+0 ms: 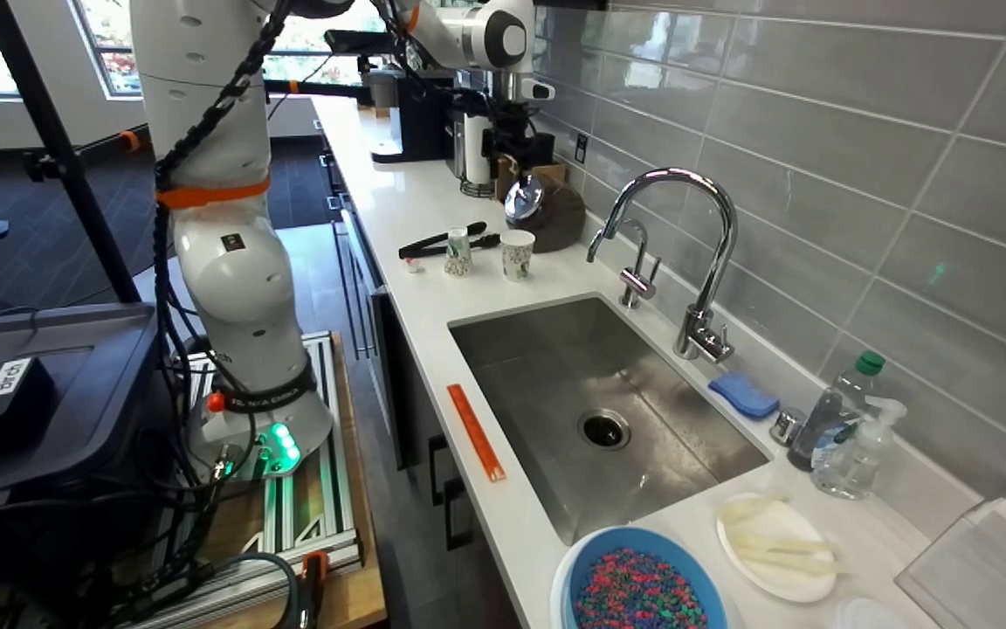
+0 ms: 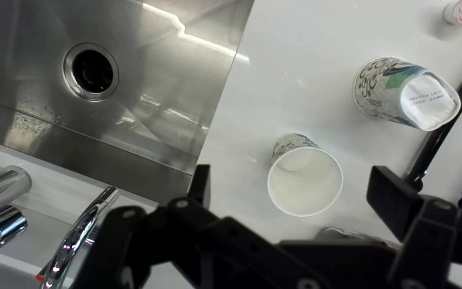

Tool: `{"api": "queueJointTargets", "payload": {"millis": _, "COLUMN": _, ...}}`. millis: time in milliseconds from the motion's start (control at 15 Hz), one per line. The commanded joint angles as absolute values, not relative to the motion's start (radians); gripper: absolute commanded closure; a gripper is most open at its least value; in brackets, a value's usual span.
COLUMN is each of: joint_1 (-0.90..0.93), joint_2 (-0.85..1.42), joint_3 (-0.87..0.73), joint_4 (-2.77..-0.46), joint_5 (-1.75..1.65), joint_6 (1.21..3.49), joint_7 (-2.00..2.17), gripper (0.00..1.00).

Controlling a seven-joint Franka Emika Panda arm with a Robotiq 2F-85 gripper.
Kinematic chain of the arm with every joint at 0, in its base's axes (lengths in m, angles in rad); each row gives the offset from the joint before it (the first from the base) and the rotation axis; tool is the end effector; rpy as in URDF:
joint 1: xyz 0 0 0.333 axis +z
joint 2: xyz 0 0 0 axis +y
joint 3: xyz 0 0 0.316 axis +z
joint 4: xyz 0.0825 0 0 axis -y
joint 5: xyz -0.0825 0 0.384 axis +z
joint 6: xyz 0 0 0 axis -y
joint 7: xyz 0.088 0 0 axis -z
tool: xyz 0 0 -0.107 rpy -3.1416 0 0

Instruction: Turn the coffee cup at the back upside down.

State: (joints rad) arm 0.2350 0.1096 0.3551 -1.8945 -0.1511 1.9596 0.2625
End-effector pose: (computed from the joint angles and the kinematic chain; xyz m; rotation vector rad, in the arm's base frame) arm 0.4924 0.3114 0.4451 2.9784 0.5825 0.0126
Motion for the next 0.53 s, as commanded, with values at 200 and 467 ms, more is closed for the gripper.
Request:
{"api": "queueJointTargets", "payload": {"millis": 200, "joint_1": 0.272, "joint_2": 0.133, "joint_3": 0.322, "joint_4": -1.877, "joint_5": -0.147, "joint_6": 1.964, "joint_7": 0.258, "gripper": 0.0}}
{"api": "queueJointTargets", "payload": {"millis": 467, "joint_1": 0.297, "joint_2": 0.187, "joint_3": 0.308, "joint_4": -1.896, "joint_5": -0.18, "joint_6": 2.072, "joint_7": 0.29, "gripper": 0.0}}
